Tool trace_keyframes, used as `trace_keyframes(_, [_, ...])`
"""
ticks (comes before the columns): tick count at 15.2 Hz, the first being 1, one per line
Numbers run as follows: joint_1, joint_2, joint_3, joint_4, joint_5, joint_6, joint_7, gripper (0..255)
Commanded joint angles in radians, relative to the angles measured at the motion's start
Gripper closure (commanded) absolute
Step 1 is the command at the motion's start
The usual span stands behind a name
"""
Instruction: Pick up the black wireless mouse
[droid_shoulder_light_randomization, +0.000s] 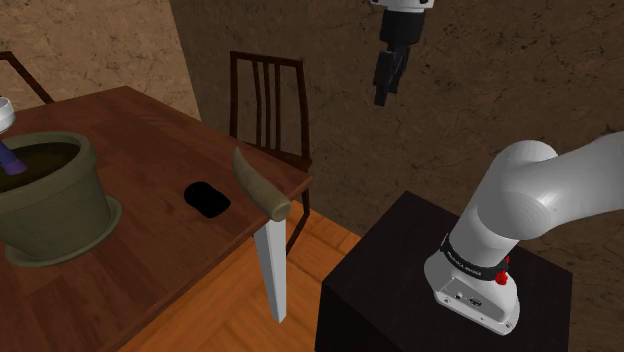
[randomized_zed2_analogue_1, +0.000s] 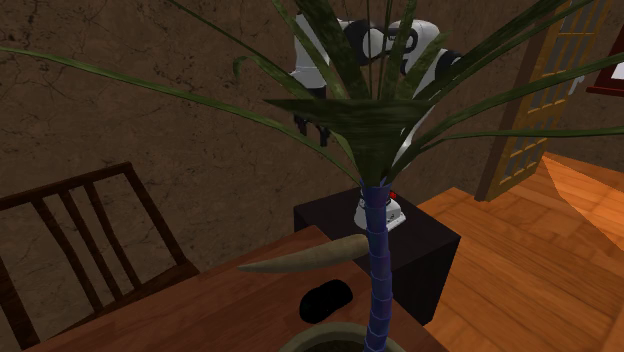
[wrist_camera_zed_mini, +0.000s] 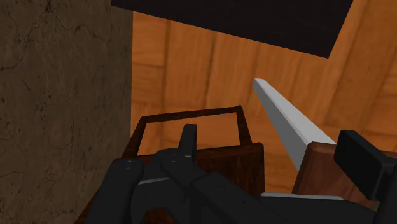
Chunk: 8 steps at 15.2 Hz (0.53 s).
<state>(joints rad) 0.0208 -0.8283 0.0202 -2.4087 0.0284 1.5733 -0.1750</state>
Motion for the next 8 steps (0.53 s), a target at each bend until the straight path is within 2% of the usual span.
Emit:
trace_keyframes(1, [0.0, 0.0, 0.0, 0.0, 0.0, 0.0, 0.0, 0])
trace_keyframes(8, [0.044, 0.14, 0.138, 0.021, 0.086, 0.132, 0.142, 0])
